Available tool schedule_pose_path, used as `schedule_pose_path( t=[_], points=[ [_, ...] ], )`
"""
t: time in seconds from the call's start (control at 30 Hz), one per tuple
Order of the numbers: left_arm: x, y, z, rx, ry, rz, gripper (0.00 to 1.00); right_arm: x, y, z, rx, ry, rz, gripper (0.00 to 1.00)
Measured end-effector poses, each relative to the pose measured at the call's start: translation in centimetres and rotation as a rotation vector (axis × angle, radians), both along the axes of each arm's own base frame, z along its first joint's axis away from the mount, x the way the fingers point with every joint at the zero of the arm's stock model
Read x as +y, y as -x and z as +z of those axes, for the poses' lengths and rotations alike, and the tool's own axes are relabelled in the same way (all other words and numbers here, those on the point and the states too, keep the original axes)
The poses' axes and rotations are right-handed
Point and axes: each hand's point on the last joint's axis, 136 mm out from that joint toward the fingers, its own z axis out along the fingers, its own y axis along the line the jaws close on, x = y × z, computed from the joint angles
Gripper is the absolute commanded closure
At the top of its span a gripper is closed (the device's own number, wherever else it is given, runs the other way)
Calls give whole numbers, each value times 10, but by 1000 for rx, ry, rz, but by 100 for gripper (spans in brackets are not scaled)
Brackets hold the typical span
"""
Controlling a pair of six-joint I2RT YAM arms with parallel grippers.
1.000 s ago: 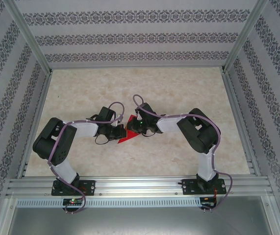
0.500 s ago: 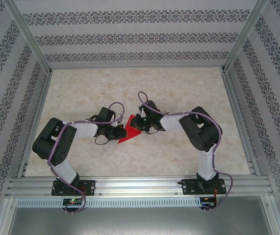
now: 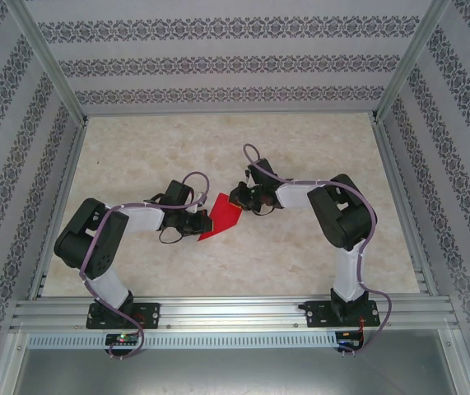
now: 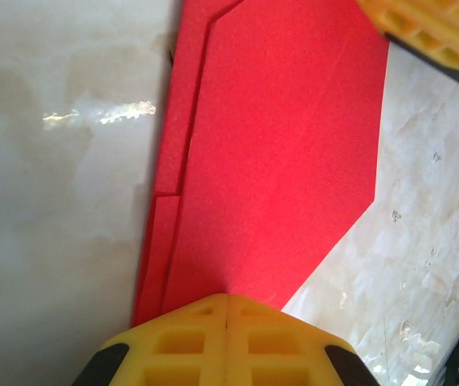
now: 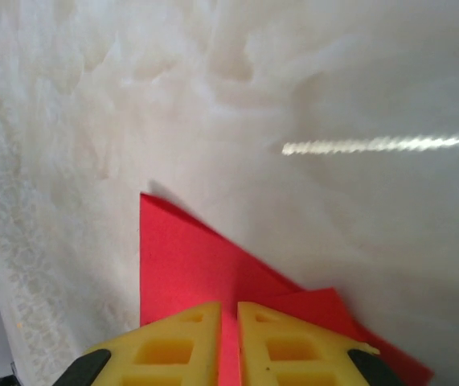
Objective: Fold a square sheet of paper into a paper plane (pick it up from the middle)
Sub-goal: Fourth fold the wing at the center of the table.
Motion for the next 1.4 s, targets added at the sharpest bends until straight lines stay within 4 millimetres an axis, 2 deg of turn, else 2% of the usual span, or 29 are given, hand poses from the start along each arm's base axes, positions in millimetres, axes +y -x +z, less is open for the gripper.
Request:
schedule_pose_path(
  t=[0.23, 0.47, 0.6, 0.7, 0.77, 0.87, 0.97, 1.03, 1.17, 1.23, 1.4],
  points=[
    [0, 0, 0, -3, 0, -3, 100, -12, -13, 1, 4, 6, -33, 84],
    [0, 0, 0, -4, 0, -6, 100, -40, -36, 2, -19, 59, -98, 84],
    [-1, 1, 0, 1, 7, -10, 100, -46, -38, 3, -29, 77, -100, 82],
    [-2, 1, 1, 1, 13, -11, 100, -46, -35, 19, -47, 82, -98, 81],
    [-2, 1, 0, 6, 21, -4, 100, -43, -32, 41, -91, 71, -94, 81],
    [-4, 4, 1, 27, 45, 12, 100, -33, -22, 75, -165, 45, -72, 81],
    [-8, 10, 2, 54, 57, 27, 100, -15, -3, 92, -209, 15, -31, 81],
    [-10, 18, 1, 76, 57, 34, 100, -5, 15, 87, -205, 12, -2, 81],
    [-12, 31, 2, 100, 47, 51, 100, 12, 52, 61, -143, 23, 43, 83],
    [-11, 34, 1, 108, 45, 62, 100, 19, 65, 50, -118, 21, 52, 84],
    [-10, 36, 1, 122, 46, 82, 100, 40, 75, 29, -84, -4, 63, 84]
  ],
)
